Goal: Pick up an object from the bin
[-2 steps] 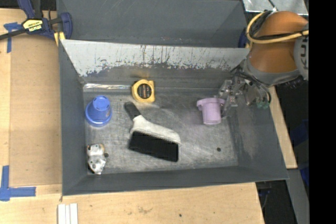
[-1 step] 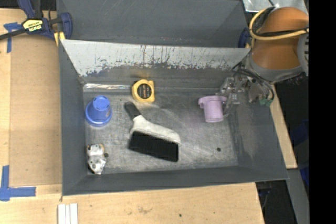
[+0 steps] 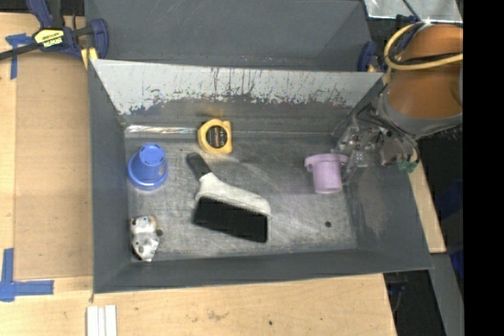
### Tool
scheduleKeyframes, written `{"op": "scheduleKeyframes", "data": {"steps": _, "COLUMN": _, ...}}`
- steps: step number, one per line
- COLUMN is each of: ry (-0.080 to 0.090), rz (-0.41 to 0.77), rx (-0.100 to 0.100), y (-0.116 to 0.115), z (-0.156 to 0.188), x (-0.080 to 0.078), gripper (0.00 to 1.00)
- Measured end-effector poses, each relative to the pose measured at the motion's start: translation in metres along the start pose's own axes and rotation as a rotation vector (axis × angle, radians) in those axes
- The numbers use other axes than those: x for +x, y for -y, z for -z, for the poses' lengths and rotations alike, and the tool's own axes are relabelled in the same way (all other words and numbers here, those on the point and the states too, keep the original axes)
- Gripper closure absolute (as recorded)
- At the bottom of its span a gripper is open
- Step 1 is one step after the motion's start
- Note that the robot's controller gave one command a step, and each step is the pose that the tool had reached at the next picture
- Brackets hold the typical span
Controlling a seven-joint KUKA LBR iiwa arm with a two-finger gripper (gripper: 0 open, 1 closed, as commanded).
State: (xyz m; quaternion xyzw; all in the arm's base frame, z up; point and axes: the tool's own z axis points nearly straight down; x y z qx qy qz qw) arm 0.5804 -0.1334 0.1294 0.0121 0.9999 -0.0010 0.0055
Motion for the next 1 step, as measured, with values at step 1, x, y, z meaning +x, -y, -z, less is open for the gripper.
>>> {"op": "scheduleKeyframes", "data": {"steps": 1, "ry": -0.007, "rz": 0.018, "rx": -0.001, "y": -0.0066, "z": 0.075, "x": -0.0341, "gripper": 1.0}}
